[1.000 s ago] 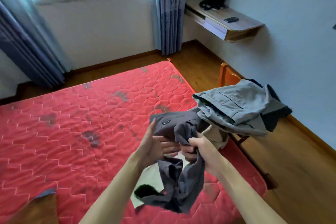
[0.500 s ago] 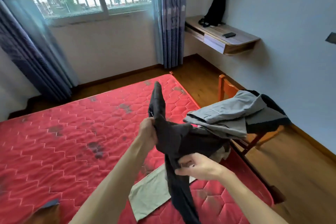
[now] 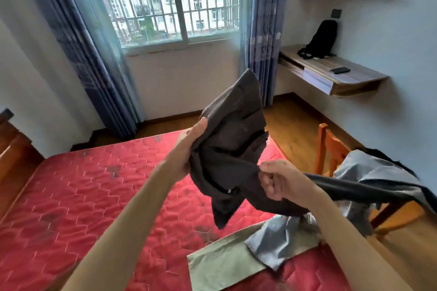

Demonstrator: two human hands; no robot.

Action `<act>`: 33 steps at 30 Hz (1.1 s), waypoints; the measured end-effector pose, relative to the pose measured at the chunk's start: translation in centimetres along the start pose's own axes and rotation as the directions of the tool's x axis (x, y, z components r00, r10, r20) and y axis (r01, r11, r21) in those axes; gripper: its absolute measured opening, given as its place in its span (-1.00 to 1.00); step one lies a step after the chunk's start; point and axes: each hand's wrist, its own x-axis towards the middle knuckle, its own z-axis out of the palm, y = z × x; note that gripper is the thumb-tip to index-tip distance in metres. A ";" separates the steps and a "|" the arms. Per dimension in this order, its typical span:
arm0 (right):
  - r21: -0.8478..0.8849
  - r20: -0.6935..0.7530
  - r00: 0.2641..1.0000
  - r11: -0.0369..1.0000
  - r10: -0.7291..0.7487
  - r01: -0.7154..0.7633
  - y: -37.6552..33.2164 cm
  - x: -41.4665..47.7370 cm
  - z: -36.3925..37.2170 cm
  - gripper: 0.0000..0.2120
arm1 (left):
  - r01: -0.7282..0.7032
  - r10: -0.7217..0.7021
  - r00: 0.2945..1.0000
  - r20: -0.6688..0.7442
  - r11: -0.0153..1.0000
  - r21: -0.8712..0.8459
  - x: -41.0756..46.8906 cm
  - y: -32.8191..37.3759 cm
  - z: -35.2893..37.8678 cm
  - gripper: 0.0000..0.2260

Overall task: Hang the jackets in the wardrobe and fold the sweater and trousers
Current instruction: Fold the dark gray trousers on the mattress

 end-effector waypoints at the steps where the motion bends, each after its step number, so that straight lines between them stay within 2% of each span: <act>1: 0.079 0.015 0.999 0.996 -0.051 0.049 -0.8 -0.1 -0.3 -0.70 | -0.036 0.037 0.999 -0.017 0.998 0.045 -0.2 0.3 -0.8 -0.45; 2: 0.110 -0.021 0.993 0.987 -0.112 0.114 -1.8 0.0 -0.4 -0.76 | -0.063 0.065 0.997 -0.029 0.995 0.077 -0.4 0.7 -1.6 -0.45; 3: 0.065 -0.117 0.978 0.982 -0.170 0.179 -2.5 0.7 -0.7 -0.84 | -0.087 0.090 0.996 -0.029 0.992 0.093 -0.6 1.1 -2.4 -0.44; 4: -0.053 -0.195 0.954 0.974 -0.226 0.220 -3.1 1.6 -1.1 -0.94 | -0.096 0.099 0.994 -0.034 0.991 0.092 -1.0 1.7 -2.7 -0.42; 5: -0.235 -0.256 0.929 0.950 -0.265 0.206 -3.2 2.7 -1.6 -0.83 | -0.098 0.102 0.994 -0.039 0.991 0.087 -1.2 2.2 -3.2 -0.40; 6: -0.417 -0.262 0.928 0.898 -0.264 0.138 -2.9 3.8 -2.0 -0.60 | -0.096 0.099 0.994 -0.047 0.993 0.075 -1.4 2.7 -3.5 -0.39; 8: -0.621 -0.170 0.975 0.784 -0.141 0.005 -1.1 6.3 -2.8 -0.14 | -0.083 0.082 0.993 -0.080 0.997 0.000 -1.8 3.5 -3.9 -0.39; 10: -0.655 -0.011 0.999 0.755 0.030 -0.029 1.7 8.2 -2.0 0.05 | -0.059 0.048 0.992 -0.120 0.995 -0.086 -2.5 4.4 -3.6 -0.38; 12: -0.639 0.090 0.993 0.770 0.070 0.003 4.1 10.0 -0.2 0.09 | -0.072 0.055 0.991 -0.124 0.989 -0.130 -3.5 5.4 -3.1 -0.41; 14: -0.567 0.078 0.995 0.824 0.060 -0.005 5.6 11.6 2.2 0.21 | -0.124 0.105 0.985 -0.135 0.982 -0.145 -4.6 6.5 -2.6 -0.44; 17: -0.383 -0.081 0.995 0.920 0.055 -0.082 5.7 13.9 4.4 0.37 | -0.242 0.211 0.959 -0.192 0.957 -0.157 -5.7 8.0 -3.0 -0.48; 18: -0.283 -0.099 0.990 0.950 0.105 -0.129 5.3 14.4 4.9 0.32 | -0.275 0.237 0.946 -0.223 0.948 -0.161 -6.1 8.3 -3.7 -0.48; 20: -0.070 -0.012 0.983 0.981 0.181 -0.182 4.3 15.2 6.2 0.14 | -0.290 0.227 0.932 -0.283 0.935 -0.203 -6.7 8.6 -5.6 -0.42; 23: 0.143 0.058 0.994 0.985 0.091 -0.098 3.3 16.2 9.0 -0.13 | -0.234 0.161 0.940 -0.300 0.946 -0.224 -8.1 8.7 -7.8 -0.27; 25: 0.258 0.021 0.999 0.965 0.035 -0.039 2.3 16.5 11.0 -0.39 | -0.265 0.227 0.908 -0.352 0.962 -0.062 -9.2 9.5 -9.1 -0.27; 27: 0.289 -0.025 0.999 0.957 0.022 -0.014 0.5 16.8 12.4 -0.60 | -0.221 0.291 0.891 -0.348 0.949 0.226 -10.1 11.0 -10.6 -0.26; 28: 0.288 -0.039 0.999 0.958 0.021 -0.009 -0.6 16.8 12.9 -0.64 | -0.143 0.281 0.895 -0.346 0.916 0.374 -10.3 11.4 -11.6 -0.20; 30: 0.258 -0.069 0.998 0.966 0.002 0.016 -3.2 16.6 13.8 -0.71 | 0.098 0.221 0.874 -0.434 0.794 0.601 -10.4 11.3 -13.8 -0.05; 31: 0.226 -0.077 0.997 0.973 -0.021 0.038 -4.5 16.2 14.3 -0.75 | 0.178 0.206 0.859 -0.468 0.738 0.651 -10.4 10.8 -14.8 0.02; 33: 0.177 -0.054 0.995 0.980 -0.079 0.087 -6.8 15.3 15.1 -0.79 | 0.240 0.223 0.830 -0.511 0.684 0.689 -10.4 9.1 -16.6 0.11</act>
